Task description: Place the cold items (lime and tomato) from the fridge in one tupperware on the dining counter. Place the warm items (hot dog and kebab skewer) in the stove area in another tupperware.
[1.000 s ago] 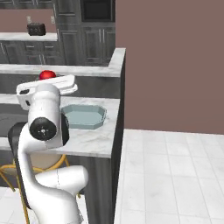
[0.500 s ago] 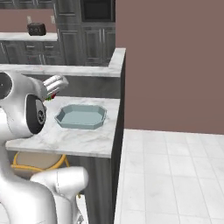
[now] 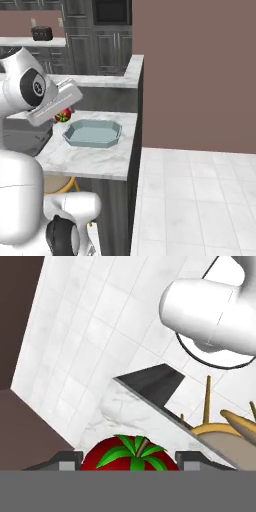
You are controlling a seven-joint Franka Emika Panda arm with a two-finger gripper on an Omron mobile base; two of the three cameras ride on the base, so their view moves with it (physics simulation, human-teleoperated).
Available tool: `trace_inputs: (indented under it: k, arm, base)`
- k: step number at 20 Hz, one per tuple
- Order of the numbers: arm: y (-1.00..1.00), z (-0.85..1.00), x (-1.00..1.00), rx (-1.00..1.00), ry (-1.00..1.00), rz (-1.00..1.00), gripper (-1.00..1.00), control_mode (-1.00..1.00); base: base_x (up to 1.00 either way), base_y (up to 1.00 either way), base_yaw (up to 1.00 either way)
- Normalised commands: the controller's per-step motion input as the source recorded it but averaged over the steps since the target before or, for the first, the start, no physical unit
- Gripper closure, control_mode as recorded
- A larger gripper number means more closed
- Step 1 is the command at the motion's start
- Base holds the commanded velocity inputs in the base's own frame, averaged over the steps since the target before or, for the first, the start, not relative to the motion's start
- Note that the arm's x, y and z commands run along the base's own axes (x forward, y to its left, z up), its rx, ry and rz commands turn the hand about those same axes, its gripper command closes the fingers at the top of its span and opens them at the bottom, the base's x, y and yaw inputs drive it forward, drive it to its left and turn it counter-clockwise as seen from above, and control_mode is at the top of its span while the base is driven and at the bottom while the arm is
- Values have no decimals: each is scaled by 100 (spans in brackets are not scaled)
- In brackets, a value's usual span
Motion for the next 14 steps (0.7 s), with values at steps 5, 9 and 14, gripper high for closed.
trace_inputs:
  k: [5, 9, 14]
  arm:
    - [0, -64, 76, 0, 1, 1, 100, -100]
    - [0, -46, 97, 0, 10, 4, 100, -100]
    - [0, -44, 100, 0, 19, 5, 100, -100]
  base:
    - [0, 0, 0]
    - [0, 0, 0]
    - [0, 0, 0]
